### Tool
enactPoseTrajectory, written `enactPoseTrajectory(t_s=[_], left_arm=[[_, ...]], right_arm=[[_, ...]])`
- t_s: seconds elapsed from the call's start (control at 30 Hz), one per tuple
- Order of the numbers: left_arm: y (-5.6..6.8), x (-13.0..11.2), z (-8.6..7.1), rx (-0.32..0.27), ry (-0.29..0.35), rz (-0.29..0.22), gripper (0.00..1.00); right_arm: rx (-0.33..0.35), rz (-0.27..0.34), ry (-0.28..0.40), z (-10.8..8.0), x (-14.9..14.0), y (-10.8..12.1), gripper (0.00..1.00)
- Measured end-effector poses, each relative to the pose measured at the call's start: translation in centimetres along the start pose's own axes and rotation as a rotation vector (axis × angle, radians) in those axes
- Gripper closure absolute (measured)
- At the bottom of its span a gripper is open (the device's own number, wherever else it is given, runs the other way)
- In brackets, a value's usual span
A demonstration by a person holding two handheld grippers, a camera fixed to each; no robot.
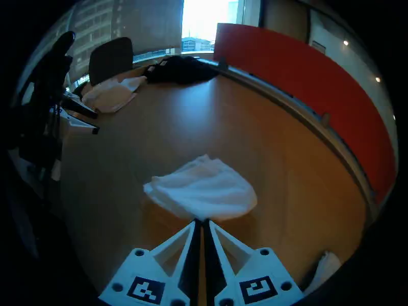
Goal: Fold towel
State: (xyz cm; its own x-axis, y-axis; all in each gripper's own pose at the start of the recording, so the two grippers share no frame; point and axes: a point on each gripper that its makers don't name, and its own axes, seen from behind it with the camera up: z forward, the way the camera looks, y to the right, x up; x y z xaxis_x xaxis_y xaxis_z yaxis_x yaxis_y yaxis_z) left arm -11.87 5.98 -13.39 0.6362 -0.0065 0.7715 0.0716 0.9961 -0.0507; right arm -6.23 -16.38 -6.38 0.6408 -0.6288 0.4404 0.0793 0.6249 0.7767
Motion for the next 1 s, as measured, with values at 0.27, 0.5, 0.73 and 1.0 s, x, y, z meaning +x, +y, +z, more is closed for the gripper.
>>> enactPoseTrajectory(t_s=[0.27,0.5,0.73,1.0], left_arm=[[0.3,0.8,-0.3,-0.012,0.021,0.005,0.06],[0.6,1.5,-0.8,-0.020,0.040,0.007,0.06],[1.0,2.0,-1.1,-0.032,0.055,0.008,0.06],[1.4,2.3,-1.1,-0.039,0.058,0.018,0.06]], right_arm=[[-0.020,-0.057,0.071,-1.4,5.3,1.0,0.95],[-0.042,-0.052,0.122,-3.3,8.2,2.5,0.95],[-0.071,-0.043,0.129,-5.4,8.3,4.2,0.95],[-0.101,-0.031,0.125,-7.1,7.4,6.4,0.95]])
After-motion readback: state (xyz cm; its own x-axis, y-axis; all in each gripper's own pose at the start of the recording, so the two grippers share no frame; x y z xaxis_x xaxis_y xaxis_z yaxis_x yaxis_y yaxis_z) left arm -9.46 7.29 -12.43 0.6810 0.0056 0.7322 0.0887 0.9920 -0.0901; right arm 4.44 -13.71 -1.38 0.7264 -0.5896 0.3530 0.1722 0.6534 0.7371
